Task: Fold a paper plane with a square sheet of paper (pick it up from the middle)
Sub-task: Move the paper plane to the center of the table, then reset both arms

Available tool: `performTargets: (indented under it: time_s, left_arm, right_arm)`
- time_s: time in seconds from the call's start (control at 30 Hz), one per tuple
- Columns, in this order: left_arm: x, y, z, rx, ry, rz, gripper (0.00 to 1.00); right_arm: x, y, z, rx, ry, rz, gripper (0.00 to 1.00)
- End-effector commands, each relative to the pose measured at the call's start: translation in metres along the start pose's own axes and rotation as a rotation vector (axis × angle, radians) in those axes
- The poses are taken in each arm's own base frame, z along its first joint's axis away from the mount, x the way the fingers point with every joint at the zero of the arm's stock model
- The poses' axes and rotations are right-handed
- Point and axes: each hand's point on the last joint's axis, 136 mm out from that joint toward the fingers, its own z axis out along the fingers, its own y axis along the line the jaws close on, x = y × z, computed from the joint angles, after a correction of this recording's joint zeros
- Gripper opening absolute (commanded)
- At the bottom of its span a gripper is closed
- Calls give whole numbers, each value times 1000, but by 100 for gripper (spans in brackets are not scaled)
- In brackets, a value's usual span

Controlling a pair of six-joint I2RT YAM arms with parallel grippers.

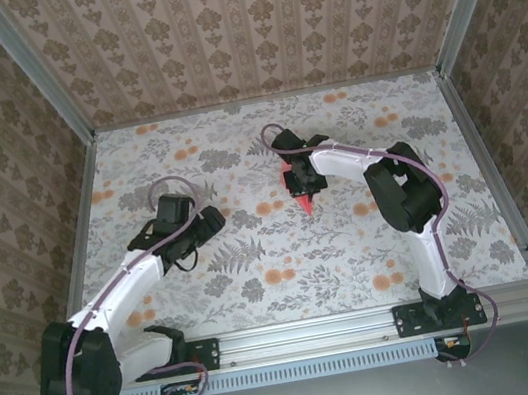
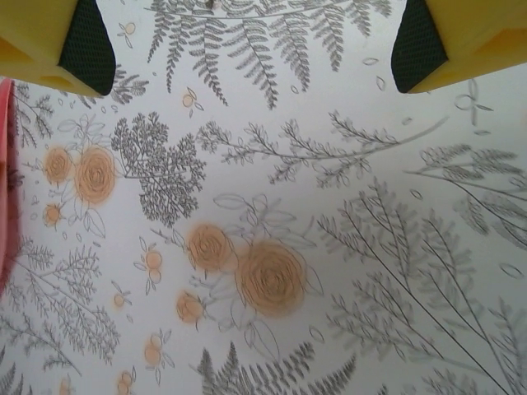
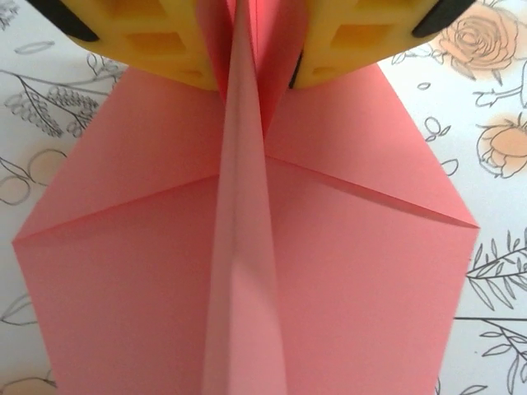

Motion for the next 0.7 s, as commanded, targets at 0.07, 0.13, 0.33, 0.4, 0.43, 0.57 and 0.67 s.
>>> performTargets:
  time_s: [0.07, 0.13, 0.33, 0.4, 0.43, 0.57, 0.67]
  left_arm:
    - [-38, -2, -26, -45, -96, 110, 91]
    - [-51, 5, -33, -82, -128, 126, 92]
    - [-98, 31, -56, -168, -248, 142, 98]
    - [-112, 43, -64, -197, -301, 142, 99]
    - [-117, 50, -67, -210, -327, 141, 99]
    - [-133, 83, -75, -308, -438, 122, 98]
    - [-138, 113, -78, -411, -509, 102, 98]
  right_arm:
    - [-19, -4, -70, -38, -111, 60, 37]
    - [-23, -8, -87, -37, -153, 77, 43]
    - [-40, -51, -145, 15, -366, 173, 66]
    - [-44, -79, -164, 74, -468, 209, 73]
    - [-44, -94, -173, 106, -517, 225, 78]
    - [-37, -156, -206, 242, -709, 306, 99]
    - [-22, -200, -204, 337, -751, 378, 100]
